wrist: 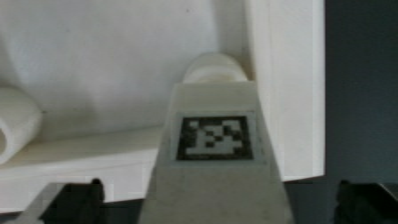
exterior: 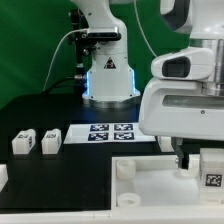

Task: Assemble one leg

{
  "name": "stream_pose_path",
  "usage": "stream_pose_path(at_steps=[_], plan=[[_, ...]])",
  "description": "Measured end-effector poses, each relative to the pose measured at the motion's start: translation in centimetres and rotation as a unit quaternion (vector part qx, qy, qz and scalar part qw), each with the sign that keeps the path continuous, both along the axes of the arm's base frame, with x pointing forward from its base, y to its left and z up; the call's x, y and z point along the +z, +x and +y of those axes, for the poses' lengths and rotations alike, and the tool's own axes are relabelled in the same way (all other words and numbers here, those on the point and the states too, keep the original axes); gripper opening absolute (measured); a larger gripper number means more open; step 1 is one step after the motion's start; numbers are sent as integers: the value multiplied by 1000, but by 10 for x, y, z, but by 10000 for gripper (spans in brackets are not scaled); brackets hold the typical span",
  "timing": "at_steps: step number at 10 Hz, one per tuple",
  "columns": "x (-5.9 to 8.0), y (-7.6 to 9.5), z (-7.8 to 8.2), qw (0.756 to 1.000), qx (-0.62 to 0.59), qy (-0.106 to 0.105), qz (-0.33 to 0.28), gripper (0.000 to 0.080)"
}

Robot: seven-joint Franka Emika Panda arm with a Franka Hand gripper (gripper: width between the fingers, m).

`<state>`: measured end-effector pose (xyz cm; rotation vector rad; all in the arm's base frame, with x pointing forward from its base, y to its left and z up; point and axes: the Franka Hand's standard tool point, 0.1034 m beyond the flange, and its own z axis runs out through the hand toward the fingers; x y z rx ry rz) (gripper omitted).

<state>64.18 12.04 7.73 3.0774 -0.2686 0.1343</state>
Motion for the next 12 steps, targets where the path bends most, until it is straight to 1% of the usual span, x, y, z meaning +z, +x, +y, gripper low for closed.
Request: stream_pose_path(at_steps=[1,2,3,4,5,6,7,8,10,11,12], plan=[[0,0,0,1000,-5,1,0,525],[0,0,0,1000,-18,2,-1,382],[0,0,0,1000,-18,2,-1,290],[0,0,0,1000,-31,4,-1,290],[0,0,-1,996,-89,7,-3,291],[-1,-1,-3,987,-158,11,-5,291],[-1,-2,-5,965,-260,18,-12,291],[-2,-4,-7,933,-359,31,-21,291],[-2,-8,-8,868,-494,47,-32,291],[-3,-12,-5,815,-576,54,-40,292],[-3,-14,4,762,-642,66,-51,293]])
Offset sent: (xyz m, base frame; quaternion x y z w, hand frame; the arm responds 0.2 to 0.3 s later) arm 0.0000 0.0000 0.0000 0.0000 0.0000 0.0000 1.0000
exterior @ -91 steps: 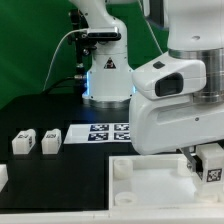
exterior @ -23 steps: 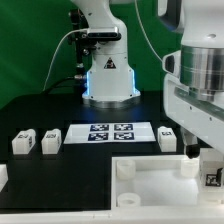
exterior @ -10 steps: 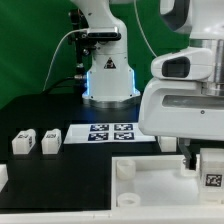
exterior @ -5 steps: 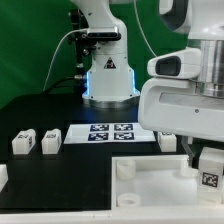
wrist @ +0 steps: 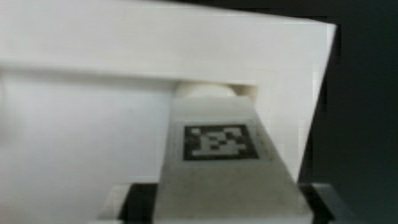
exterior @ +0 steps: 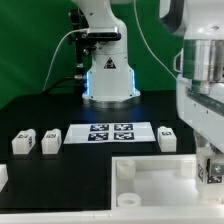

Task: Assemble one leg

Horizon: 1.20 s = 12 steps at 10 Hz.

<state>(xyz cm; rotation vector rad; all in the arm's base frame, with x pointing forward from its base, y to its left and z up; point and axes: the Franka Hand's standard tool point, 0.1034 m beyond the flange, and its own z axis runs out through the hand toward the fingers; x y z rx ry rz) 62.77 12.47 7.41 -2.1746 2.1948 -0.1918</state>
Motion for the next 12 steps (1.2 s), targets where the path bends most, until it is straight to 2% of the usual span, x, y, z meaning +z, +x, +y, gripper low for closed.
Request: stream_pose_path(at_steps=[3,4,5,6,7,8,12], plan=[[0,-1,3,1000,-19,2,-2,293],[0,-1,3,1000,-17,1,-1,474],[-1,-1,3,1000,17,-3,1,589],[0,-1,3,998,65,-8,5,589],[1,-1,4,993,114,-14,16,637],[2,3,3,980,199,-29,5,646],[1,2,1,922,383,-54,17,649]])
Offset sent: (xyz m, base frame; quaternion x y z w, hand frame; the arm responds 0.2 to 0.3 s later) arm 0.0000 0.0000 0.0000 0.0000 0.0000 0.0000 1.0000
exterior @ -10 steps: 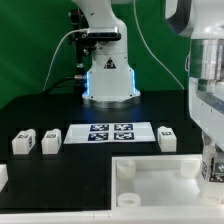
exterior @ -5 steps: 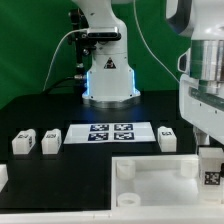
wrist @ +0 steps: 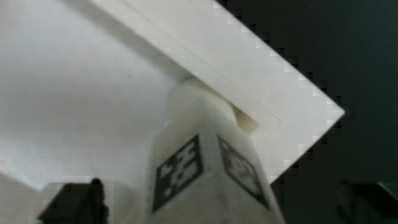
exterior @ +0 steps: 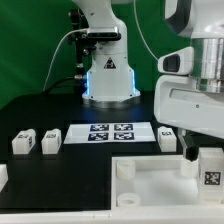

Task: Assemble one leg

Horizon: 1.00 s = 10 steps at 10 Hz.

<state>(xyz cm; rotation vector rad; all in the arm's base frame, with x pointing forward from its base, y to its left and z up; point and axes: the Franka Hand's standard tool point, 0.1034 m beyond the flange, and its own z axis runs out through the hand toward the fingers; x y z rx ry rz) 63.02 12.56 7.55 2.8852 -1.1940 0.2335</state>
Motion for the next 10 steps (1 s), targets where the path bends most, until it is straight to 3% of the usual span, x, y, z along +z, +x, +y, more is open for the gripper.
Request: stream_pose_path(at_steps=[3,5,7,10], plan=[[5,7,-7,983,181,-24,-2,649],[0,5,-25,963,268,-17,18,649],[5,1,-35,935,342,19,94,649],[8,5,-20,937,337,22,90,649]])
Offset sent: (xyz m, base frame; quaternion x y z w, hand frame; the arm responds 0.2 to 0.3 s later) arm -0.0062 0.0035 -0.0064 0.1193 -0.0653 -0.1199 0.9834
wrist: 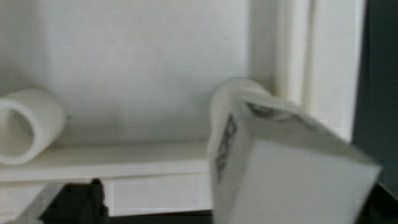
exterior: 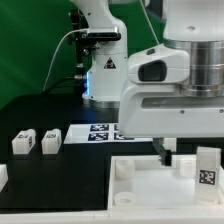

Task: Assemble one leg

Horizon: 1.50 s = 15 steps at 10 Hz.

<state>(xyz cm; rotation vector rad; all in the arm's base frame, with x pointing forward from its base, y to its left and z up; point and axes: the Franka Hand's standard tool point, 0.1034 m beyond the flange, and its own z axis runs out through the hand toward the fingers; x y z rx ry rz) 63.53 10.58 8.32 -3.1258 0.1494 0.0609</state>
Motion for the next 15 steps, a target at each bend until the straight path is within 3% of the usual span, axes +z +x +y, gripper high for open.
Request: stream_pose_path(at_steps=[4,6,7,8,9,10,11,13,15], plan=[[-12,-2,14,1000,-21,-3,-6,649],[-12,-1,12,999,-46,-7,-6,649],[-12,-1,12,999,-46,-7,-6,537],[-12,-1,12,999,-47,-7,-6,371],[-12,-1,12,995,-95,-8,-6,371],[-12,-1,12,991,-133,-9,-5,290],[-12,-1,12,983,-183,-10,-5,290],[-14,1,11,950,-311,-14,-13,290],[-14,-2,10,872,-489,12,-23,290]])
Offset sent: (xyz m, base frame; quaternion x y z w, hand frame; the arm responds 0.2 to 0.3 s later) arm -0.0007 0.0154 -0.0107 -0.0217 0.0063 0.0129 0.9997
